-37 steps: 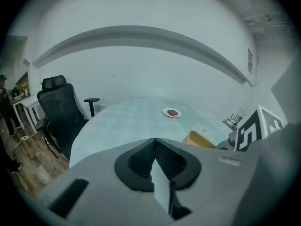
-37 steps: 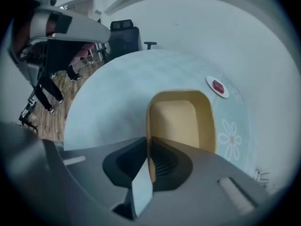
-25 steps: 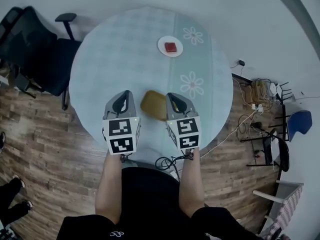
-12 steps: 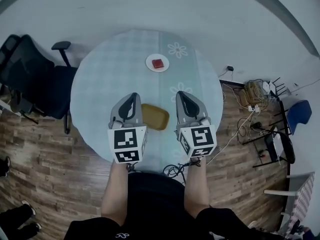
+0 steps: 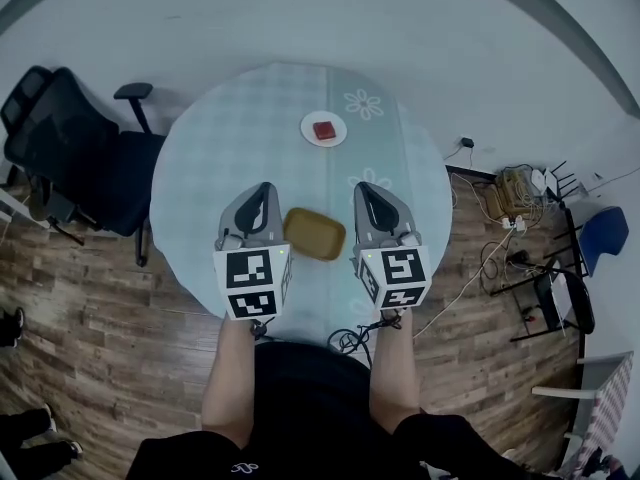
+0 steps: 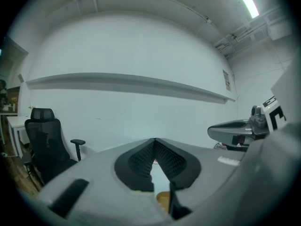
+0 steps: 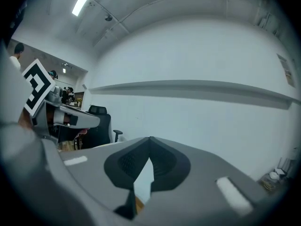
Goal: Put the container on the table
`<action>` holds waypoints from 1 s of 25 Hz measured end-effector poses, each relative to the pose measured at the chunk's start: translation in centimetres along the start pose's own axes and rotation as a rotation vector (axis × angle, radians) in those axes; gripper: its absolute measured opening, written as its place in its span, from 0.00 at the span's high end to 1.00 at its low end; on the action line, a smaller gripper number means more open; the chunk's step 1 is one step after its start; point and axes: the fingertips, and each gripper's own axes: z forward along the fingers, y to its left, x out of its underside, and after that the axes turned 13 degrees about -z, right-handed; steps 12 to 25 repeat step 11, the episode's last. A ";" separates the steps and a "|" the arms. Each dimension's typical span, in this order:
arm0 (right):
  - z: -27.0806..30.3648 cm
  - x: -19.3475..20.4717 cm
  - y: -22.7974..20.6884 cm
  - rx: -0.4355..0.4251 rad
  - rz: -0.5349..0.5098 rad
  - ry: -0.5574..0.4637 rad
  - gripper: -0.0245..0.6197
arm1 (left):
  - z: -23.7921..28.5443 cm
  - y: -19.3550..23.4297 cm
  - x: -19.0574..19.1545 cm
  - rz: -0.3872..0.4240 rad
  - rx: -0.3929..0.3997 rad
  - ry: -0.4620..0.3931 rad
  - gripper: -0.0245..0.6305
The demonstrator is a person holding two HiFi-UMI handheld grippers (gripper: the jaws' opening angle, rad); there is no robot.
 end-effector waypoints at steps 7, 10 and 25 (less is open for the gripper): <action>-0.2 1.1 -2.1 0.038 0.019 0.099 0.95 | -0.1 -1.5 -0.1 0.022 0.023 0.017 0.96; -0.1 0.5 -2.0 0.034 0.020 0.074 0.95 | 0.0 -1.6 -0.3 0.028 0.028 0.013 0.96; -0.1 0.3 -2.0 0.032 0.022 0.066 0.95 | 0.0 -1.6 -0.3 0.029 0.029 0.012 0.96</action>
